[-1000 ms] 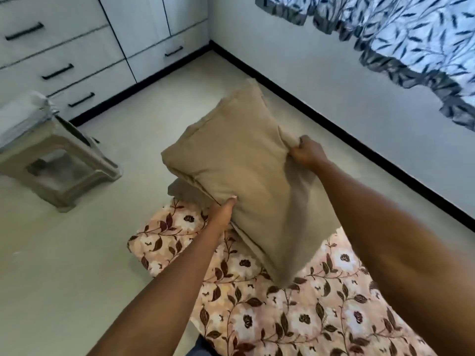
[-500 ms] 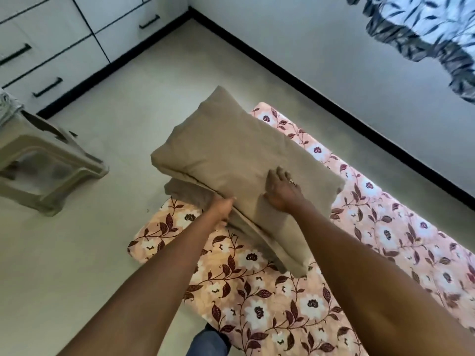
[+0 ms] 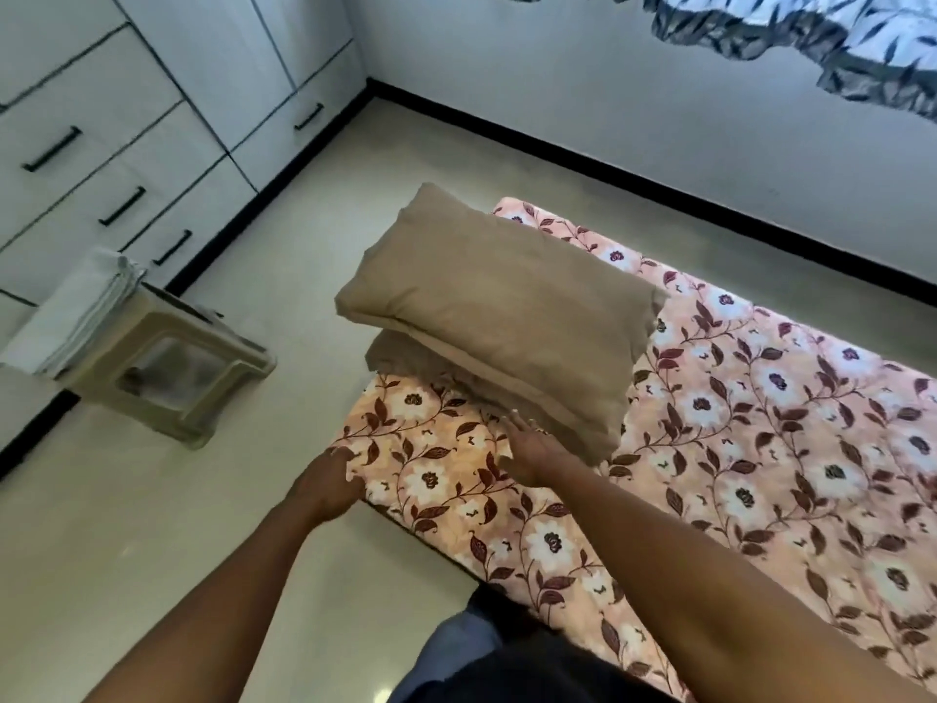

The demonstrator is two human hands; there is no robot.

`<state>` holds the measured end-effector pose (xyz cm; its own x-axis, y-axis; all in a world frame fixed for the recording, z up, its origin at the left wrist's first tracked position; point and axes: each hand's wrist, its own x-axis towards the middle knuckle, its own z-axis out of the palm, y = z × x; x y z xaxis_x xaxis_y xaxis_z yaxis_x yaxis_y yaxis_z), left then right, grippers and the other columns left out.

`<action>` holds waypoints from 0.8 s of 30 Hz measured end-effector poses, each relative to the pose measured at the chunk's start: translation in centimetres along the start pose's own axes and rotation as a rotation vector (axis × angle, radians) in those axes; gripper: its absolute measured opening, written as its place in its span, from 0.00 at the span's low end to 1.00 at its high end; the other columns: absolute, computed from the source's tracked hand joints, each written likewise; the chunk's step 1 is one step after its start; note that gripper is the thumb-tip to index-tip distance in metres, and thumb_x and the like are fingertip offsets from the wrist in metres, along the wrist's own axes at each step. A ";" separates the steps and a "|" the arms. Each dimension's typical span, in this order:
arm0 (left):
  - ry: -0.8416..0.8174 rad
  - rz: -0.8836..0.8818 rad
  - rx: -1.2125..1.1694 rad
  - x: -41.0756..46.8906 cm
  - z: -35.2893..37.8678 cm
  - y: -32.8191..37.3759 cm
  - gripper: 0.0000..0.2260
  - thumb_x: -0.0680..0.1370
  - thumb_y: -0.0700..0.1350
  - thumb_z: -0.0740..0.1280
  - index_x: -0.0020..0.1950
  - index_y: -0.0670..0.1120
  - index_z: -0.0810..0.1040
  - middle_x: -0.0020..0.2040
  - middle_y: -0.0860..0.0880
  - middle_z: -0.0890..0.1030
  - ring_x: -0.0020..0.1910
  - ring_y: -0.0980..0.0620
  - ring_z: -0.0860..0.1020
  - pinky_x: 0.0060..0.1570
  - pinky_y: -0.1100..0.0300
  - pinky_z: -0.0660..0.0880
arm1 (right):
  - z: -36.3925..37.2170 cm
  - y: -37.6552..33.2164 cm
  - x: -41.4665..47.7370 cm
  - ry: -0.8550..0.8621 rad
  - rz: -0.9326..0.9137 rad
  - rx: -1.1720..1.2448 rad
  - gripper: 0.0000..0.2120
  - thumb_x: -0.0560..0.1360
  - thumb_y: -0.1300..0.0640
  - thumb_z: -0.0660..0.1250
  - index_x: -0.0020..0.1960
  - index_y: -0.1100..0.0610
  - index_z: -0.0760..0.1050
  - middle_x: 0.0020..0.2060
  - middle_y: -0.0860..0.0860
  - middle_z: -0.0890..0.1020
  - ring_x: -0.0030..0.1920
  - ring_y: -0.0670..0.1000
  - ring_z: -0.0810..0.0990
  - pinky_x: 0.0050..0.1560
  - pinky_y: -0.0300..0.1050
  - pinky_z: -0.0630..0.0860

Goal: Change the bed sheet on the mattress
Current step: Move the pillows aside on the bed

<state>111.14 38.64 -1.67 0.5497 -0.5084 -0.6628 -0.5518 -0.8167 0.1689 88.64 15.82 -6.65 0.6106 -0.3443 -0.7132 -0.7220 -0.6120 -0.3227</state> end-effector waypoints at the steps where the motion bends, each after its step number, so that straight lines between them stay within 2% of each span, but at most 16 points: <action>1: -0.001 -0.012 0.031 -1.5 0.1 -1.3 0.25 0.80 0.51 0.67 0.74 0.43 0.69 0.69 0.38 0.75 0.68 0.40 0.74 0.63 0.53 0.72 | 0.3 -1.3 -0.4 -0.006 -0.031 -0.009 0.38 0.82 0.47 0.62 0.83 0.54 0.45 0.83 0.53 0.44 0.82 0.61 0.49 0.78 0.62 0.58; 6: 0.046 -0.030 0.090 -5.8 -0.2 -6.5 0.27 0.81 0.55 0.64 0.77 0.49 0.64 0.71 0.42 0.72 0.68 0.43 0.73 0.65 0.53 0.72 | 0.2 -7.7 -1.4 0.027 -0.145 -0.056 0.36 0.82 0.46 0.62 0.83 0.56 0.49 0.83 0.54 0.47 0.81 0.59 0.54 0.77 0.57 0.62; 12: 0.045 -0.018 0.032 -3.9 0.1 -10.5 0.25 0.81 0.54 0.64 0.76 0.47 0.65 0.70 0.42 0.73 0.68 0.42 0.74 0.64 0.52 0.72 | 1.5 -14.1 1.1 0.046 -0.164 -0.015 0.37 0.83 0.45 0.62 0.83 0.55 0.48 0.83 0.56 0.47 0.82 0.59 0.53 0.78 0.55 0.58; 15: 0.049 0.021 -0.060 1.0 3.0 -13.2 0.23 0.81 0.52 0.65 0.74 0.47 0.68 0.67 0.42 0.75 0.66 0.43 0.75 0.61 0.54 0.72 | 4.9 -16.5 6.0 0.058 -0.129 0.044 0.37 0.83 0.44 0.61 0.83 0.55 0.47 0.83 0.58 0.46 0.82 0.60 0.51 0.79 0.57 0.58; 17: 0.066 0.008 -0.209 6.6 6.0 -15.3 0.20 0.80 0.48 0.67 0.70 0.45 0.73 0.64 0.42 0.79 0.62 0.42 0.77 0.58 0.55 0.72 | 8.5 -17.5 11.7 0.072 -0.089 0.081 0.38 0.83 0.43 0.60 0.83 0.56 0.45 0.82 0.59 0.45 0.82 0.61 0.50 0.78 0.59 0.59; 19: 0.116 -0.056 -0.357 13.3 9.6 -17.3 0.17 0.79 0.45 0.69 0.67 0.42 0.76 0.61 0.40 0.81 0.60 0.40 0.79 0.57 0.55 0.72 | 12.9 -17.8 18.2 0.097 -0.055 0.034 0.41 0.83 0.40 0.58 0.83 0.57 0.40 0.82 0.59 0.40 0.82 0.62 0.44 0.79 0.64 0.52; 24: 0.259 -0.209 -0.562 25.8 16.9 -21.8 0.21 0.81 0.46 0.67 0.72 0.39 0.72 0.66 0.37 0.78 0.67 0.39 0.75 0.66 0.53 0.70 | 24.1 -17.9 29.1 0.118 0.086 -0.054 0.50 0.78 0.28 0.49 0.80 0.59 0.28 0.77 0.63 0.28 0.77 0.66 0.26 0.71 0.77 0.34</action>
<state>126.80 47.90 -34.77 0.7820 -0.3156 -0.5375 -0.0438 -0.8880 0.4578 111.48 33.96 -36.66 0.5834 -0.4764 -0.6578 -0.7567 -0.6129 -0.2273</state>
